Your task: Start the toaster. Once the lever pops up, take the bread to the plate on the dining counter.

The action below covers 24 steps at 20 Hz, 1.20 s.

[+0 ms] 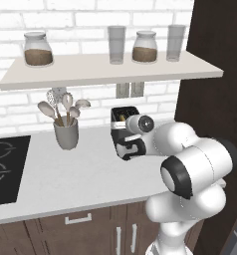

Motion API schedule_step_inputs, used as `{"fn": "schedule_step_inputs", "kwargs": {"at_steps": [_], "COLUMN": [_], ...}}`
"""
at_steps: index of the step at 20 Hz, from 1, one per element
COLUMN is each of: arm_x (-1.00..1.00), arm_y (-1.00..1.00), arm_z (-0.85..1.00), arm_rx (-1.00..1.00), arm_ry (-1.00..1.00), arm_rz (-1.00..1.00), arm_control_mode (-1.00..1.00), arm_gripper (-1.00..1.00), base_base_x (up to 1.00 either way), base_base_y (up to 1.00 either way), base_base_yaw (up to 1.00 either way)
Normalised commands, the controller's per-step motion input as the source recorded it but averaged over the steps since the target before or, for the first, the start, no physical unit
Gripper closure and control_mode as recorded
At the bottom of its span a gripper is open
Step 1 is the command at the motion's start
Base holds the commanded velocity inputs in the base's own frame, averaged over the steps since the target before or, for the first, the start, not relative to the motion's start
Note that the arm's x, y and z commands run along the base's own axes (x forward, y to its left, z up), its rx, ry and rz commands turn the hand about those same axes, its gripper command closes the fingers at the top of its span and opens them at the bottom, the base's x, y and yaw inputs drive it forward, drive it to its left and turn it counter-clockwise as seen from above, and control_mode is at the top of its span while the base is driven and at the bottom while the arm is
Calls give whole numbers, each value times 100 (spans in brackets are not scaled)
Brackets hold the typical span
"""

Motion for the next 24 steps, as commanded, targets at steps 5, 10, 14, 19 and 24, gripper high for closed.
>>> {"fn": "schedule_step_inputs", "kwargs": {"at_steps": [5, 10, 14, 19, 24], "arm_x": [0, 0, 0, 0, 0], "arm_y": [0, 0, 0, 0, 0], "arm_z": [0, 0, 0, 0, 0], "arm_rx": [0, 0, 0, 0, 0], "arm_ry": [0, 0, 0, 0, 0], "arm_rz": [0, 0, 0, 0, 0], "arm_control_mode": [-100, -100, -100, -100, -100], "arm_gripper": [-100, -100, -100, -100, -100], "base_base_x": [0, 0, 0, 0, 0], "base_base_y": [0, 0, 0, 0, 0], "base_base_yaw": [0, 0, 0, 0, 0]}}
